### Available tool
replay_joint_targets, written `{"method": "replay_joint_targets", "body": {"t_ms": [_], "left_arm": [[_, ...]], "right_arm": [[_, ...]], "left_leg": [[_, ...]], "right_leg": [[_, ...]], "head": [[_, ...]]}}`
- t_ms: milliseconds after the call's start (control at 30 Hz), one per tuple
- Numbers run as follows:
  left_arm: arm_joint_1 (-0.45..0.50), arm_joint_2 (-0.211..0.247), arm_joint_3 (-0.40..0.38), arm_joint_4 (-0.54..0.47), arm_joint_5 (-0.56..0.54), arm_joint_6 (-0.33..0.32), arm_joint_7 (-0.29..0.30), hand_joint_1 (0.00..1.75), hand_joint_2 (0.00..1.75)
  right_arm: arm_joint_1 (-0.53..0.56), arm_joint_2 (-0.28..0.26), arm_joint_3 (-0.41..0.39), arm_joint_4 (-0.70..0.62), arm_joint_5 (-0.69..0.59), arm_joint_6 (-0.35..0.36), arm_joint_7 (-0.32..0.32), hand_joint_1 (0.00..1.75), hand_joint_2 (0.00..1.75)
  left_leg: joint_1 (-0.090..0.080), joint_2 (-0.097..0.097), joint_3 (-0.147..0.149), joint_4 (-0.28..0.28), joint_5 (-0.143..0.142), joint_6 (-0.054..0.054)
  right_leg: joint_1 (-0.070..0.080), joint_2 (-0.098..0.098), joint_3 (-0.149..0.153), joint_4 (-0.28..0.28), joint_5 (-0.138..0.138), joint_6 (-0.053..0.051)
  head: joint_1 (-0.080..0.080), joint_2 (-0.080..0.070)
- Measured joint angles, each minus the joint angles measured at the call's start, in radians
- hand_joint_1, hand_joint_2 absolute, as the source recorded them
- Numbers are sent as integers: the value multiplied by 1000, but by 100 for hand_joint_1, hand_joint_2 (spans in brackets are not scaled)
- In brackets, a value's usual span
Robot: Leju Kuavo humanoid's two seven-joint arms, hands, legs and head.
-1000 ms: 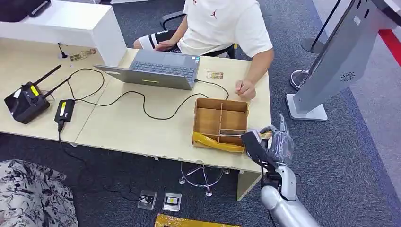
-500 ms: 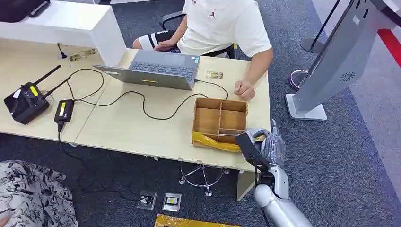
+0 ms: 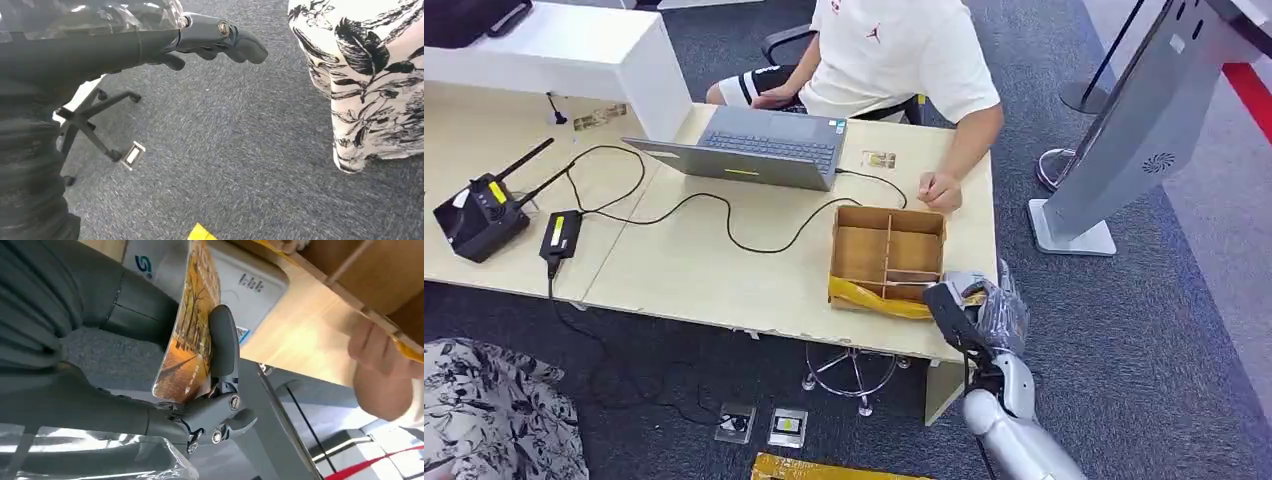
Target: Pass the card to the sensor for recognition and then transmit it.
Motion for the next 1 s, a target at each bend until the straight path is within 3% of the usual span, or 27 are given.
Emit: {"method": "replay_joint_targets", "body": {"t_ms": [433,1000], "left_arm": [[0,-8,0,-5,-3,0,17,0,175],[0,-25,0,-50,-36,0,110,0,175]], "right_arm": [[1,17,-29,34,39,-1,-4,175,175],[-14,71,-77,103,41,-1,-74,175,175]], "left_leg": [[0,0,0,0,-1,0],[0,0,1,0,-1,0]], "right_leg": [[0,0,0,0,0,0],[0,1,0,0,0,0]], "head": [[0,0],[0,0]]}}
